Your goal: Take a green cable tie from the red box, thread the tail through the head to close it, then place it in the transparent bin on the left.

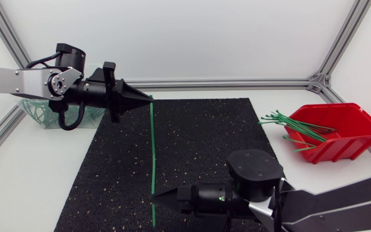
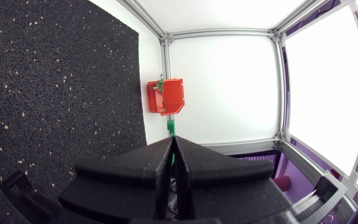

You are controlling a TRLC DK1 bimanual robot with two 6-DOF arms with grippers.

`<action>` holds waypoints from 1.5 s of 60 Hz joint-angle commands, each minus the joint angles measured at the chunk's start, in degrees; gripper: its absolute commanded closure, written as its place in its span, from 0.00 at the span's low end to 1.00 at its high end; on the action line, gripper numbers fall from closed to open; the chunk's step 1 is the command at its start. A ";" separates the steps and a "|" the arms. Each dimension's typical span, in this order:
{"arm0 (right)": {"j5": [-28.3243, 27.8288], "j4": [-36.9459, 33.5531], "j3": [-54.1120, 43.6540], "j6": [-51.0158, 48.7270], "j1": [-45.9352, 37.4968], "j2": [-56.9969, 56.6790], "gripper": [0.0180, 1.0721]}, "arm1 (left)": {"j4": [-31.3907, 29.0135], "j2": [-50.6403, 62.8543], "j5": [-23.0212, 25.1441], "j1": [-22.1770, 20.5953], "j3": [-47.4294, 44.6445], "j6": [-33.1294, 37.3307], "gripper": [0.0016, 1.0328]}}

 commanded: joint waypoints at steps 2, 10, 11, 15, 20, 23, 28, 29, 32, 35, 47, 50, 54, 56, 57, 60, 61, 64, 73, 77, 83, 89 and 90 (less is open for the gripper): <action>0.32 0.45 1.46 2.39 -0.02 0.71 0.95 | -0.64 0.45 0.84 -0.27 0.13 1.35 0.97; 2.96 -0.08 4.18 11.53 0.86 -0.43 0.95 | -0.64 -0.16 0.84 -0.27 -0.57 2.32 0.97; 3.31 -0.17 4.53 12.41 0.86 -0.43 0.95 | -0.73 -0.34 0.84 -0.27 -0.66 2.50 0.97; 4.72 -0.52 5.33 15.40 1.12 -0.43 0.95 | -0.73 -0.86 0.75 -0.27 -1.10 3.11 0.97; 6.30 -0.87 5.85 19.36 1.65 -0.08 0.95 | -0.73 -1.39 0.75 -0.27 -1.54 3.99 0.97; 7.44 -0.96 5.85 21.91 2.00 0.01 0.95 | -0.64 -1.66 0.75 -0.53 -1.80 4.43 0.97; 9.46 -1.31 6.20 26.39 2.53 -0.08 0.95 | -0.64 -2.18 0.57 -0.79 -2.24 5.31 0.97; 9.81 -1.49 6.29 27.35 2.53 -0.17 0.95 | -0.64 -2.36 0.49 -0.97 -2.42 5.48 0.97; 11.04 -2.10 6.38 29.99 2.79 -0.17 0.95 | -0.55 -2.53 0.31 -1.23 -2.68 5.92 0.97; 11.92 -3.77 6.38 32.98 2.88 -0.96 0.95 | -0.46 -2.97 0.13 -1.67 -3.21 6.54 0.97; 14.65 -15.55 7.35 44.93 3.84 -6.23 0.95 | -0.11 -6.14 -1.54 -4.13 -5.67 8.38 0.97; 15.17 -19.94 8.14 47.48 4.28 -7.73 0.95 | -0.03 -7.19 -1.80 -4.22 -6.37 9.09 0.97; 15.26 -26.89 10.07 52.67 4.46 -10.01 0.95 | 0.24 -8.07 -1.98 -4.22 -7.08 9.26 0.97; 15.26 -30.58 11.30 54.86 4.46 -10.54 0.95 | 0.24 -8.51 -2.41 -4.40 -7.51 9.35 0.97; 15.26 -32.51 12.00 55.74 4.46 -10.71 0.95 | 0.33 -8.78 -2.59 -4.57 -7.69 9.53 0.97; 15.26 -37.87 14.11 59.43 4.37 -11.33 0.95 | 0.33 -9.74 -3.12 -4.92 -8.39 10.23 0.97; 15.09 -40.77 15.34 61.28 4.28 -11.42 0.95 | 0.33 -10.18 -3.38 -5.10 -8.75 10.41 0.97; 14.38 -48.25 18.33 64.71 4.11 -11.33 0.95 | 0.33 -10.88 -4.17 -5.72 -9.36 10.67 0.97; 6.83 -63.36 24.49 74.46 2.26 -12.82 0.95 | 1.56 -13.17 -6.11 -7.56 -11.21 11.20 0.97; 3.31 -67.32 25.89 78.51 1.73 -13.79 0.95 | 2.00 -13.96 -6.63 -7.91 -11.91 11.29 0.97; 0.06 -72.06 27.21 82.02 1.56 -15.99 0.95 | 2.79 -15.63 -7.51 -8.44 -13.14 11.29 0.97; -4.07 -77.34 28.88 85.98 0.50 -17.83 0.95 | 3.31 -17.12 -9.01 -9.14 -14.28 11.46 0.97; -4.51 -77.95 29.14 87.21 0.42 -18.19 0.95 | 3.49 -17.39 -9.27 -9.32 -14.46 11.46 0.97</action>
